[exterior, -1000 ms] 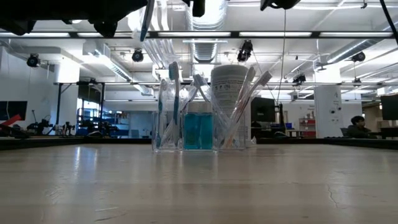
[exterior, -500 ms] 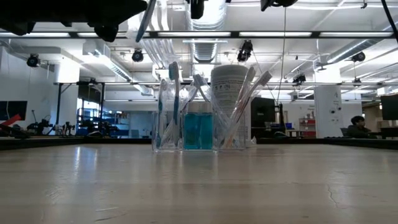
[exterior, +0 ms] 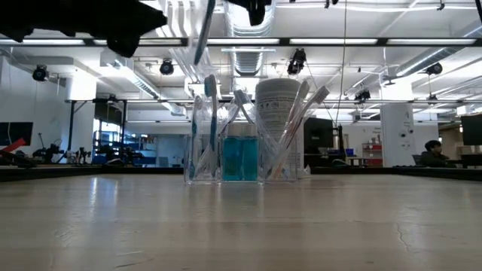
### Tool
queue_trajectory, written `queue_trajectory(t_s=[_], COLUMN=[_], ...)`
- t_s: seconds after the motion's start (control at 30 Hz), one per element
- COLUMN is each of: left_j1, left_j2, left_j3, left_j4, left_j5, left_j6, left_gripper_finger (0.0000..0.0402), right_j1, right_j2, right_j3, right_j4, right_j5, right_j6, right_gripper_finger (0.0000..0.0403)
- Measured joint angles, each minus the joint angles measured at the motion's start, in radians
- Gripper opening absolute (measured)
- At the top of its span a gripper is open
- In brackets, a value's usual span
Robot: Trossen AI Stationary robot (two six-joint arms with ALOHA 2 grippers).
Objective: Pick & Place toothbrushing station
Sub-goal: Put the blue toothbrush into the transparent organizer
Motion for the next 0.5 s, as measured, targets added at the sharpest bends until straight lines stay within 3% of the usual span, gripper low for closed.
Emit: queue_trajectory(t_s=[0.13, 0.5], left_j1=[-0.023, -0.057], left_j2=[-0.080, -0.267], left_j3=[0.000, 0.003], left_j4=[-0.059, -0.114], left_j5=[0.081, 0.094], left_j6=[-0.003, 0.019], left_gripper_finger=[0.0072, 0.0071], right_j1=[-0.039, -0.106], right_j2=[0.034, 0.147], right_j3=[-0.003, -0.004], right_j4=[-0.028, -0.025], right_j5=[0.002, 0.007], right_j6=[0.052, 0.122], right_gripper_finger=[0.0011, 0.0012])
